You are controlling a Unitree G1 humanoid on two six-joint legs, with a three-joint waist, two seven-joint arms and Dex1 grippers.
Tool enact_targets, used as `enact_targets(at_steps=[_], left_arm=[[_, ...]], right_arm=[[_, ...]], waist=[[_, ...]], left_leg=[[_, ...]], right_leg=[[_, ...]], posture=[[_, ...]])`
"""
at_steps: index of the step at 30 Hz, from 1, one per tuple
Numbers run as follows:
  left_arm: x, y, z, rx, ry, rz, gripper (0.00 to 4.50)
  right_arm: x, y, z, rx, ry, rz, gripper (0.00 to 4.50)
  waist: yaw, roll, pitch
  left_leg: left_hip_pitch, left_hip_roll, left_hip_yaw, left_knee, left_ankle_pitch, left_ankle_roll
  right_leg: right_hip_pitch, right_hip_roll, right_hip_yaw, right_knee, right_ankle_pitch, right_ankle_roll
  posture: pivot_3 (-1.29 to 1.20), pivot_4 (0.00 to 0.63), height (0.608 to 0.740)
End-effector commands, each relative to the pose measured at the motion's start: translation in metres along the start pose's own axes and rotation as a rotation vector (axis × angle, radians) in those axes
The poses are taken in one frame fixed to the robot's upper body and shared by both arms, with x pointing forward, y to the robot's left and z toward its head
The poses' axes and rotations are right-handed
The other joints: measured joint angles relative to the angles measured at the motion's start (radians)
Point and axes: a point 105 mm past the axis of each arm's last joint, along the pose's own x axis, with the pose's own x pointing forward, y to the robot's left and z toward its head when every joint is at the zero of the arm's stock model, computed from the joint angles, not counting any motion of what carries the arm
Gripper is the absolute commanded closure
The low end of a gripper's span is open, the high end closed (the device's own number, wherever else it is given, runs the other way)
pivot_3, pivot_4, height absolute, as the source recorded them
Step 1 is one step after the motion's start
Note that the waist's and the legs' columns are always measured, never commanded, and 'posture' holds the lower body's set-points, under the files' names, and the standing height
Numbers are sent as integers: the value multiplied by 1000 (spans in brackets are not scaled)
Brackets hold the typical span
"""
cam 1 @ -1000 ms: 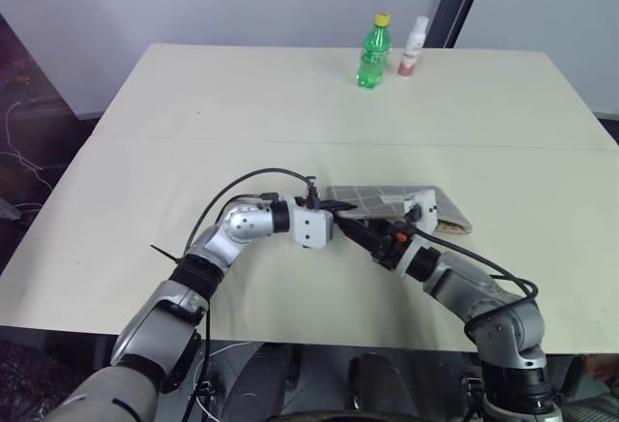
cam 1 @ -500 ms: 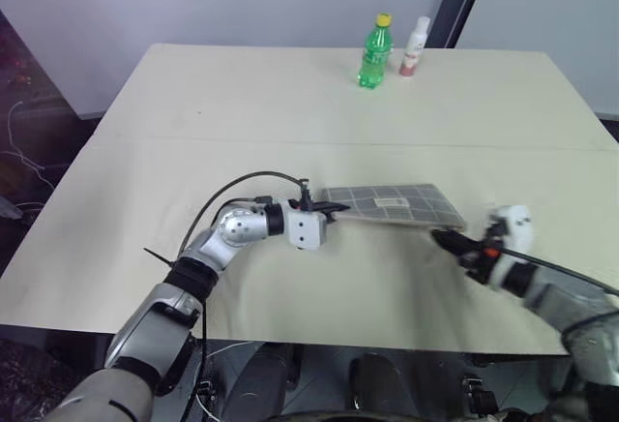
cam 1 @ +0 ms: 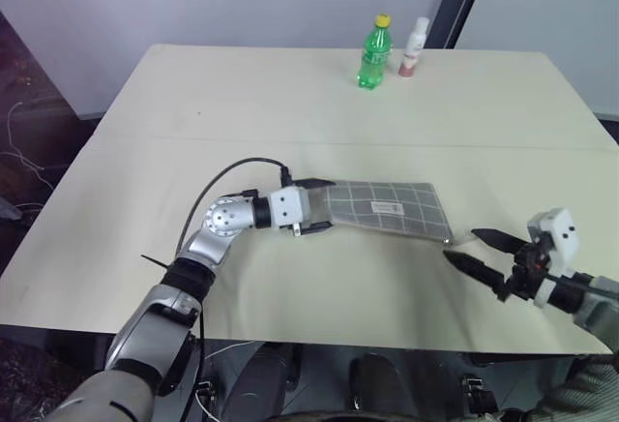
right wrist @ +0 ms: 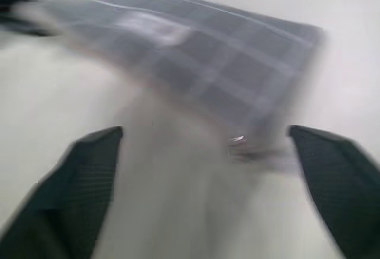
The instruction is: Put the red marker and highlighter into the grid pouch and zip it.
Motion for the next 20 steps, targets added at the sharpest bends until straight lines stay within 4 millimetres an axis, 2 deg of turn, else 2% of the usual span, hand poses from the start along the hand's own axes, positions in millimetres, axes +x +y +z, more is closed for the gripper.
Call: enact_targets(at_steps=[1, 5, 8, 10, 13, 20], left_arm=[[-26, 27, 3, -58, -8, 129, 471], [-51, 33, -4, -204, 13, 184, 471], [-88, 35, -16, -379, 70, 280, 471], [-102, 32, -19, -409, 100, 320, 471], [-108, 31, -19, -416, 117, 351, 471], [-112, 43, -18, -371, 131, 415, 471]], right_arm=[[-10, 3, 19, -125, -30, 2, 0], [-14, 2, 19, -162, -30, -9, 0], [-20, 1, 21, -182, -64, -40, 0], [-21, -3, 16, -204, -50, -67, 0], [-19, 0, 14, -222, -53, -56, 0], [-18, -4, 15, -254, -63, -62, 0]], waist=[[-4, 0, 0], [-7, 0, 0], [-4, 0, 0], [-5, 0, 0], [4, 1, 0], [0, 1, 0]], left_leg=[[0, 0, 0, 1, 0, 0], [0, 0, 0, 3, -1, 1], [0, 0, 0, 3, -1, 1], [0, 0, 0, 2, -1, 1], [0, 0, 0, 2, -1, 1], [-1, 0, 2, 2, -1, 1]], right_leg=[[0, 0, 0, 0, 0, 0], [1, 0, 0, 0, -2, -3], [1, 0, 0, 0, -2, -3], [1, 0, 1, 0, -2, -3], [1, 0, 1, 0, -2, -4], [1, -1, 2, -1, -3, -4]], posture=[[0, 150, 740], [0, 150, 740], [0, 150, 740], [0, 150, 740], [0, 150, 740], [0, 150, 740]])
